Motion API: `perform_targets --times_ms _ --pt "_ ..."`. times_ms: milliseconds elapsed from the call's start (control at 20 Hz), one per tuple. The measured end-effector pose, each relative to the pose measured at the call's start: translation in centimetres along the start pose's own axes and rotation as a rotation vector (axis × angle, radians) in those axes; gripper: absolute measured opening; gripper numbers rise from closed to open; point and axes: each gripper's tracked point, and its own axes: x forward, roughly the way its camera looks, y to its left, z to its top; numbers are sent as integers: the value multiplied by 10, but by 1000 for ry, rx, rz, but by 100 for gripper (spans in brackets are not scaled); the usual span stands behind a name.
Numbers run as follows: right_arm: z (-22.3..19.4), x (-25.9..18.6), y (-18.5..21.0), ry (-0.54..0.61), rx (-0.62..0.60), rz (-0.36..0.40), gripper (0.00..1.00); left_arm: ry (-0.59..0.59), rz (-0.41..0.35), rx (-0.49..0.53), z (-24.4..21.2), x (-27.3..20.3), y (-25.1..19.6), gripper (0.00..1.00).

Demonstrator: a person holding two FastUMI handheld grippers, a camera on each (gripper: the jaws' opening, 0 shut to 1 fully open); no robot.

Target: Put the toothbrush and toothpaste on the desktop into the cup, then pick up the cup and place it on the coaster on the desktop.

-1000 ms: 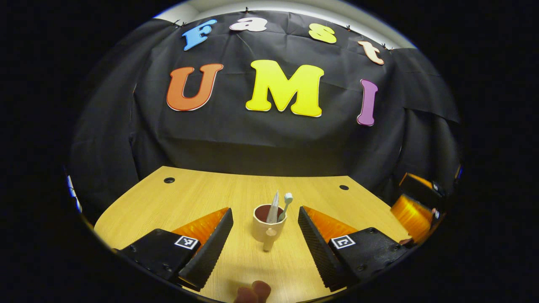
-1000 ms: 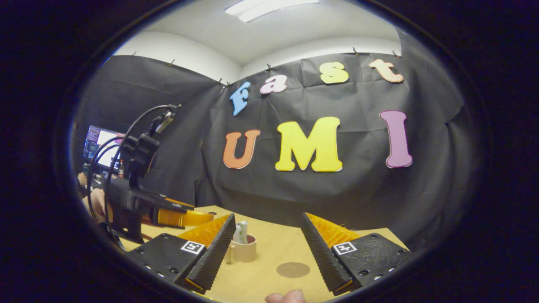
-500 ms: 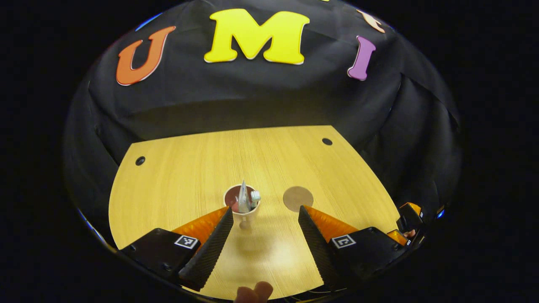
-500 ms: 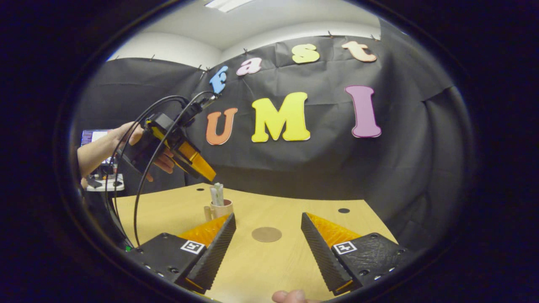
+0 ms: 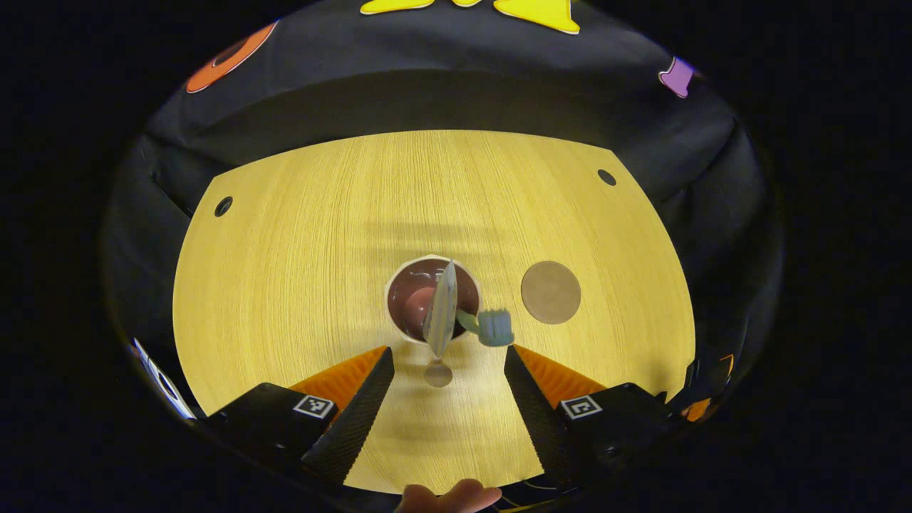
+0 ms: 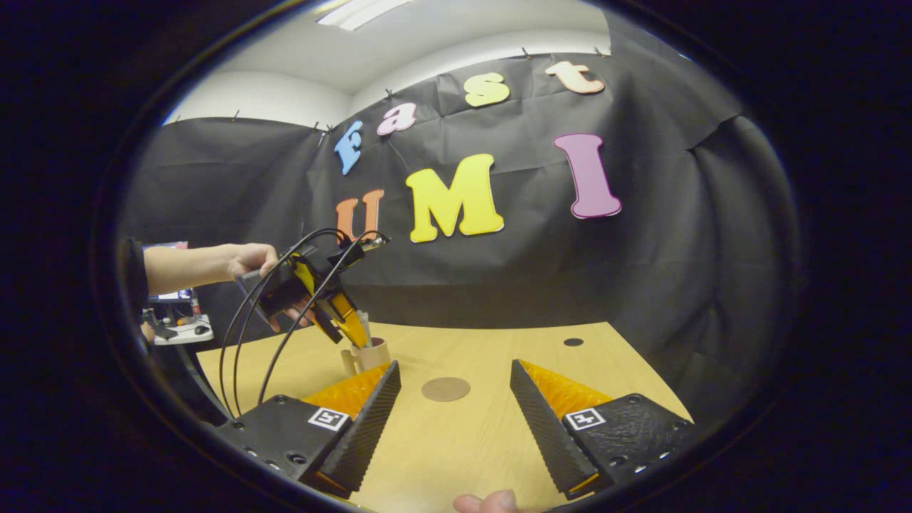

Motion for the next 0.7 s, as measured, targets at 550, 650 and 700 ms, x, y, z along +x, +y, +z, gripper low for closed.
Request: perform_targets --times_ms 550,650,700 --pt "-1 3 -22 6 36 -113 94 99 80 54 25 -8 -20 99" --pt "-4 3 -19 15 40 -109 96 116 80 52 34 -11 -25 99" --pt "-7 4 -17 23 48 -103 96 128 83 52 39 -12 -27 99"
